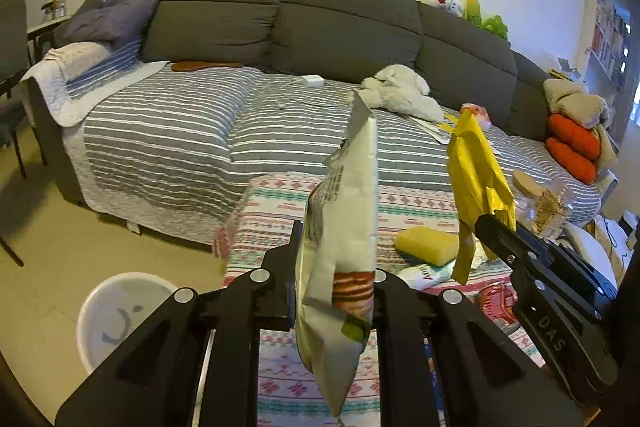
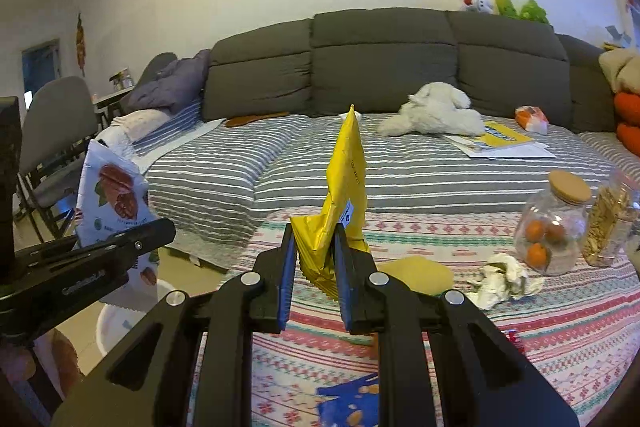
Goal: Collect trash
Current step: 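Carry the yellow wrapper and white snack bag over the white wastebasket with both tools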
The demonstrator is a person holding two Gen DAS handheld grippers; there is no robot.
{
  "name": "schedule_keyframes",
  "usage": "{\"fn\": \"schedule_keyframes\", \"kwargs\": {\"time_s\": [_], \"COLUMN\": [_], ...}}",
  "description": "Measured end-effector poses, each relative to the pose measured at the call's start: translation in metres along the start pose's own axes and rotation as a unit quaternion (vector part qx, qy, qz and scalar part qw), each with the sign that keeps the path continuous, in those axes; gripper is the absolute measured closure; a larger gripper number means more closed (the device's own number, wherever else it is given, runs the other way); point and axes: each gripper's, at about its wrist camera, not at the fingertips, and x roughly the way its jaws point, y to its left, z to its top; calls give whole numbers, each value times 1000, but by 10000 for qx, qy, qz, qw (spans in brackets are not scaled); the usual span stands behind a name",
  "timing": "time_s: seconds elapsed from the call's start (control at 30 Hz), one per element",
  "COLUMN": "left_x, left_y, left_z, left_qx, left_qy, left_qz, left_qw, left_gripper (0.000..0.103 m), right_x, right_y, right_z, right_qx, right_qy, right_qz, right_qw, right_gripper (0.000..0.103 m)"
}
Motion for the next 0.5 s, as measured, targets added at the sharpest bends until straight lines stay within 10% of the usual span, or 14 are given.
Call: {"fn": "schedule_keyframes", "kwargs": {"time_s": [0.5], "left_x": [-8], "left_y": [73], "left_z": [-8], "left_qx": [-384], "left_qy": [291], "left_qz": [775], "left_qw": [9958], "left_gripper": [89], "right_x": [4], "right_y": [57], "right_z": [-14], "right_qx": [-283], "right_qy": [138], "right_qz": [509], "right_qw": [9982], "right_gripper": [85]}}
